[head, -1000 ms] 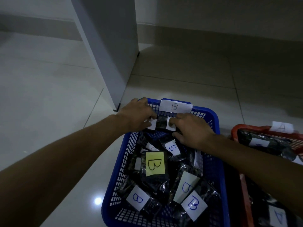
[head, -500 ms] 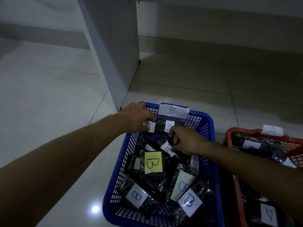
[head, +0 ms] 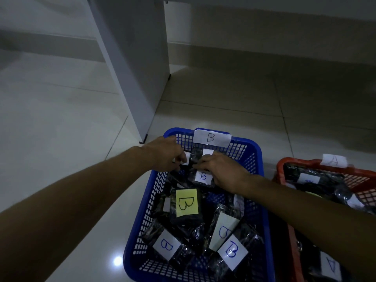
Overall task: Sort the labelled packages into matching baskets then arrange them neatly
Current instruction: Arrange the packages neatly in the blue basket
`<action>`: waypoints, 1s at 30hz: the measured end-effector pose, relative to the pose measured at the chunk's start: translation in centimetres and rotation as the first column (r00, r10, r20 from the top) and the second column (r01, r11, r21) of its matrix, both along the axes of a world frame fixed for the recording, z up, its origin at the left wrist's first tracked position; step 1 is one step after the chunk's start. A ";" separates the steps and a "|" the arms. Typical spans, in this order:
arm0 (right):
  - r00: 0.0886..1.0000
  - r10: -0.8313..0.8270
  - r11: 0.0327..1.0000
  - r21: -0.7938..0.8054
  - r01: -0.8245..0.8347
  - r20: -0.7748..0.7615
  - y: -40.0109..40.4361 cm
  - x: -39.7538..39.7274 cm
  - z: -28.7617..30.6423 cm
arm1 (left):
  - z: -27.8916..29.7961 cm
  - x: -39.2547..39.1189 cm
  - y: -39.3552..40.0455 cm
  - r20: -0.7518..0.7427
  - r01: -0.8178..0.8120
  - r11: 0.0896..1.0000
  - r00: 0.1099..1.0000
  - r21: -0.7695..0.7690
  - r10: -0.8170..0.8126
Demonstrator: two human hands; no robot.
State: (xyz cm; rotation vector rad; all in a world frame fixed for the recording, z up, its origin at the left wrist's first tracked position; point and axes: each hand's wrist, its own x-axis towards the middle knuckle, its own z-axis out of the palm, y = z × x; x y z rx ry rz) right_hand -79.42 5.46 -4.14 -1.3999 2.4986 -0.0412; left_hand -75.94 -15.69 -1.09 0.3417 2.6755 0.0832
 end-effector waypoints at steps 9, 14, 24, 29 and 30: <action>0.997 0.049 0.998 0.053 -0.046 -0.060 1.5 0.2 -0.4 | 0.0 0.0 -0.5 -0.029 -0.011 1.000 1.000 0.013 0.011; 0.958 -0.039 0.992 -0.107 0.072 0.285 0.7 0.6 4.2 | 0.3 0.2 -0.7 -0.119 -0.021 0.998 0.993 0.067 0.029; 0.931 0.048 0.983 -0.182 0.021 0.362 0.4 4.1 5.9 | 1.2 0.9 -1.2 -0.260 -0.022 0.998 0.965 0.053 0.035; 0.926 -0.243 0.858 -0.381 0.344 0.289 -1.1 0.6 4.6 | 1.3 1.6 -0.7 -0.365 -0.198 0.977 0.906 0.084 0.215; 0.915 -0.294 0.834 -0.393 0.387 0.278 -1.7 0.0 3.9 | 1.1 1.8 -0.7 -0.346 -0.271 0.957 0.892 0.107 0.291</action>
